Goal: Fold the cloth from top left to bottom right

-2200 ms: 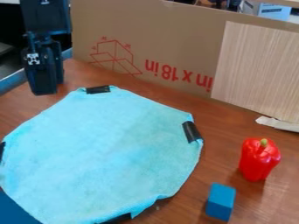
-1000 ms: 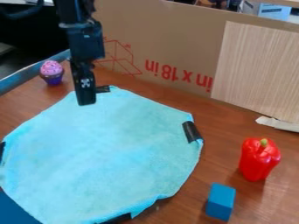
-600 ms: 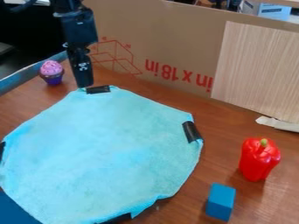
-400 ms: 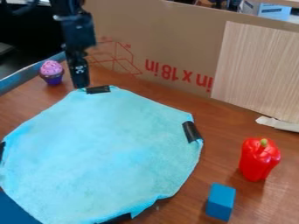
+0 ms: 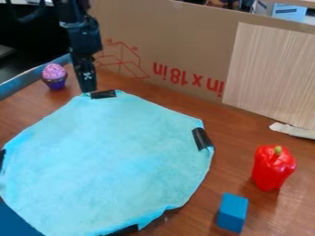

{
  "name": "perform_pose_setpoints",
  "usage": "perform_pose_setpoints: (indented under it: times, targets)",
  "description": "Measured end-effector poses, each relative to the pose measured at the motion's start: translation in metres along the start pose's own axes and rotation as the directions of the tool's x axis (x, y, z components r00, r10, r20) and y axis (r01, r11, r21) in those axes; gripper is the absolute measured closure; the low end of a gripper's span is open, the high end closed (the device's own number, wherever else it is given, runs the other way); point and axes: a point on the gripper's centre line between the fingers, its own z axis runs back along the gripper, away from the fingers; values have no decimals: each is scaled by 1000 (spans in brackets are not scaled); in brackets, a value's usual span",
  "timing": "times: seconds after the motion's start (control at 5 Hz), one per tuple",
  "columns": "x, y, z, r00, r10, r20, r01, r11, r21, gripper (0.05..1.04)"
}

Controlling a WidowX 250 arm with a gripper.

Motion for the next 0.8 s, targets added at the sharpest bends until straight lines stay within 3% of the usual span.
perform_pose_setpoints:
  times: [0.2, 0.6, 0.8]
  targets:
    - [7, 14, 1, 1000, 25, 13, -26, 1000, 18, 83]
    - [12, 32, -20, 999, 35, 15, -35, 999, -34, 83]
    - [14, 34, -37, 1000, 23, -16, -23, 999, -46, 83]
